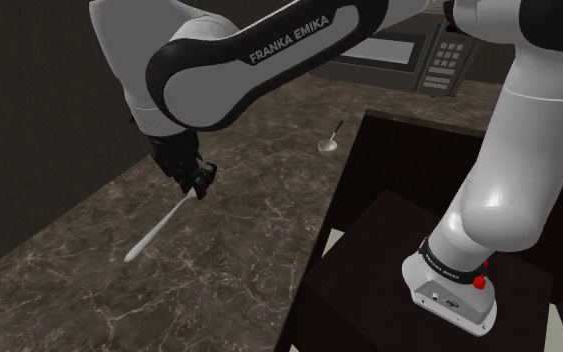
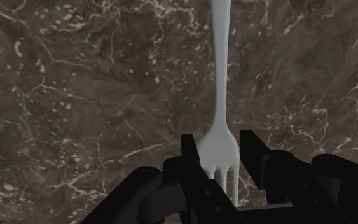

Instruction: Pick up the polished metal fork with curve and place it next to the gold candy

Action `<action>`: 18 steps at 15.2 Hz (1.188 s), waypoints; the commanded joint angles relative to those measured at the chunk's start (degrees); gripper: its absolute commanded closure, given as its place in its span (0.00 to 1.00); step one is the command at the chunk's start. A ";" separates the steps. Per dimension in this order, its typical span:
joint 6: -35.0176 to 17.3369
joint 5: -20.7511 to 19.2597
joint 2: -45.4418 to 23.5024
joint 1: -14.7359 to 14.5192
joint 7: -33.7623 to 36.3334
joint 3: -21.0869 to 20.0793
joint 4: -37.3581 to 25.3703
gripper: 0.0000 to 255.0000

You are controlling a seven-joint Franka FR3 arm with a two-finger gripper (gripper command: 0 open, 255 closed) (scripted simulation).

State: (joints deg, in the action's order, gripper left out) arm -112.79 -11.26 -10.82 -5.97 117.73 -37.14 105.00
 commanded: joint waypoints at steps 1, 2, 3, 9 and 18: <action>0.72 -0.78 -1.10 -1.95 3.03 -0.89 -1.23 1.00; 1.09 -1.27 -1.82 -3.01 4.54 -1.27 -2.01 1.00; 1.50 -1.81 -2.60 -4.07 6.05 -1.67 -2.86 1.00; 4.62 -5.61 -8.49 -11.50 14.96 -3.22 -9.57 1.00; 2.61 -8.73 -13.18 -15.80 19.89 -2.88 -10.80 1.00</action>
State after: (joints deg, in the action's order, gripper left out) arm -109.46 -19.66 -23.55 -21.66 137.40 -40.18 93.84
